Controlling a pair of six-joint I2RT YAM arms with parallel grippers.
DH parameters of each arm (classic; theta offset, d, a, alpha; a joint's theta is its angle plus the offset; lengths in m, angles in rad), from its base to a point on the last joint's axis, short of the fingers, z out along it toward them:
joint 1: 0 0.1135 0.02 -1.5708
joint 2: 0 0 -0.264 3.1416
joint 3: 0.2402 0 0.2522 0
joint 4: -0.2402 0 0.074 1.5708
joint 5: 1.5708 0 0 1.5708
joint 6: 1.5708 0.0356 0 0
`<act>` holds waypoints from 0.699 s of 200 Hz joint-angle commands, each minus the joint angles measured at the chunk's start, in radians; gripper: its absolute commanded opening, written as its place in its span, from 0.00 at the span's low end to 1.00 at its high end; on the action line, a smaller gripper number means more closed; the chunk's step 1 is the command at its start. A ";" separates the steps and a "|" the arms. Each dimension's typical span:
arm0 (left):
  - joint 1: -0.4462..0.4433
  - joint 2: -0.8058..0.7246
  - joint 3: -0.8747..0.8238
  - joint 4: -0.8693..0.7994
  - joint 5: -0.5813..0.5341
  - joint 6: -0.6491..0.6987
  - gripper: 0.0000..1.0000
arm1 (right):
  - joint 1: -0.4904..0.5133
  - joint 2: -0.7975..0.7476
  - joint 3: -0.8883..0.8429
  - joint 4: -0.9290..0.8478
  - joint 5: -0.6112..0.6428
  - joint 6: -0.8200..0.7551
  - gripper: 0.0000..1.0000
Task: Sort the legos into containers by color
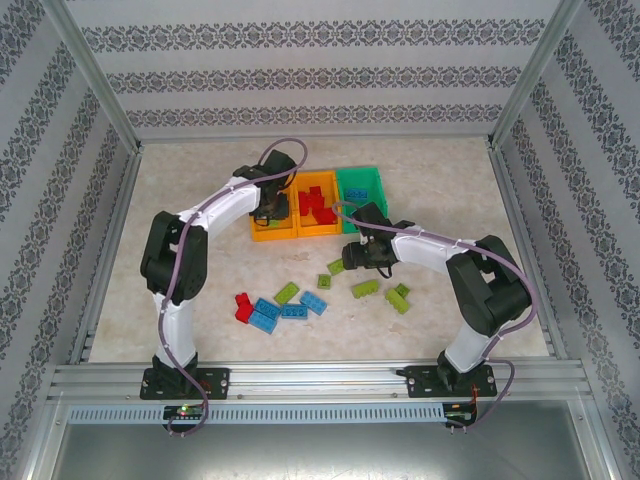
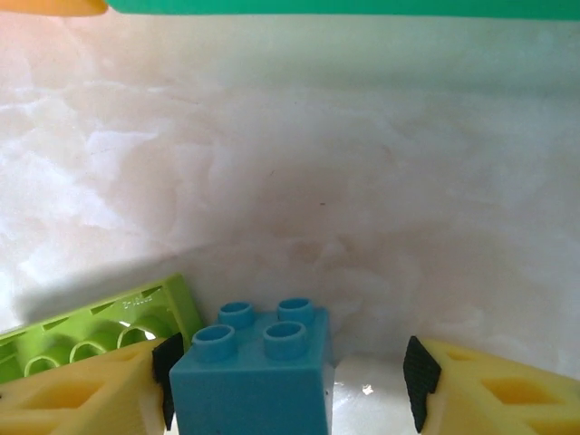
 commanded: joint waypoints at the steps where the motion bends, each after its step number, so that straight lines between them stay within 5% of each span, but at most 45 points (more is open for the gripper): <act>1: 0.011 0.002 0.044 -0.008 -0.018 0.027 0.42 | 0.003 0.000 0.008 0.011 0.029 0.001 0.61; 61: 0.008 -0.103 -0.067 0.025 -0.021 0.031 0.53 | 0.002 -0.066 -0.004 -0.003 0.030 0.000 0.43; 140: -0.022 -0.260 -0.253 0.036 -0.017 0.020 0.57 | -0.106 -0.128 0.105 -0.053 -0.028 -0.035 0.38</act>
